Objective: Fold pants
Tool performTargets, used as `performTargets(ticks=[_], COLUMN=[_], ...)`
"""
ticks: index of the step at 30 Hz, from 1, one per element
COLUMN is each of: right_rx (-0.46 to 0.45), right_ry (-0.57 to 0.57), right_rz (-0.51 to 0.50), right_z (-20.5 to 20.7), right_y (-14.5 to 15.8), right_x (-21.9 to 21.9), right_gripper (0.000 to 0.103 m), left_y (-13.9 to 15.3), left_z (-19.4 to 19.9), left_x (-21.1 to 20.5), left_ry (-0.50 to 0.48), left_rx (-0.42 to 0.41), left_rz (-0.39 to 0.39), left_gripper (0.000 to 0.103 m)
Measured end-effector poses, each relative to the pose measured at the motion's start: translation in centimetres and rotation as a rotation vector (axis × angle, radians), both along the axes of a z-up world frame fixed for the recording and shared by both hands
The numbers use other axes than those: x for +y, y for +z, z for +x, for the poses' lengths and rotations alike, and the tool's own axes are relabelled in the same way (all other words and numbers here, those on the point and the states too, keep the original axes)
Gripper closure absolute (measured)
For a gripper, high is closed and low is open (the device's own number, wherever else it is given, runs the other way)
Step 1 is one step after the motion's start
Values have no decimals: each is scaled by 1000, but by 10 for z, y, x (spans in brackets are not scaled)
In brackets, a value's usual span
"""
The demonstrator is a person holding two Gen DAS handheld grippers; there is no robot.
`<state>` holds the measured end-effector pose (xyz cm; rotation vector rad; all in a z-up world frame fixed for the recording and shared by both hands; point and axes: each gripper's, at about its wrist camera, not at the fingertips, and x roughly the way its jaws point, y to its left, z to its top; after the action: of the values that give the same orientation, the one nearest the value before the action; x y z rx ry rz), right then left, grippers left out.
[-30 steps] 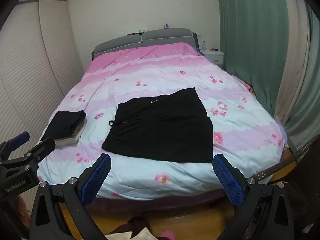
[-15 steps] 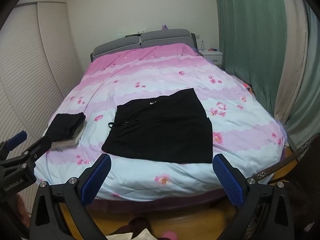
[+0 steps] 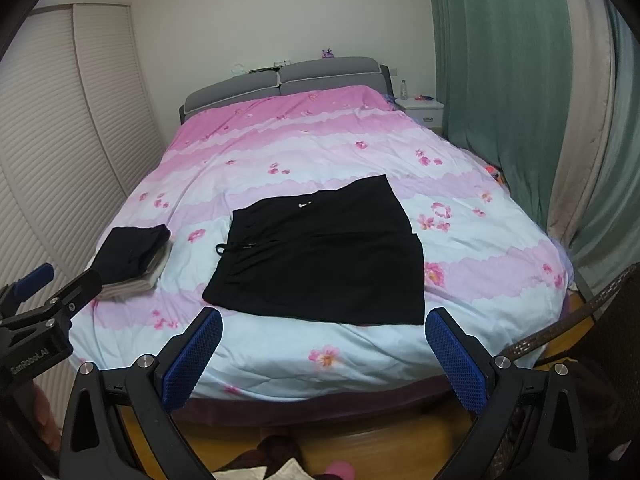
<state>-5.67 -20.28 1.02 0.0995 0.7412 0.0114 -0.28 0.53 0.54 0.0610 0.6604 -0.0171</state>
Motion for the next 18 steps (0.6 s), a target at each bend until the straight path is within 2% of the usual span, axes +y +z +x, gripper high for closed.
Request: performTargets(ticks=[18], right_rx=[-10], right_ry=[6], right_rz=[-2], right_z=[-3], right_y=[2], right_x=[2], right_gripper=[0], left_y=[5], left_z=[0], left_x=[1], left_ry=[6], left_rx=[-8], left_rz=[9], left_gripper=[0])
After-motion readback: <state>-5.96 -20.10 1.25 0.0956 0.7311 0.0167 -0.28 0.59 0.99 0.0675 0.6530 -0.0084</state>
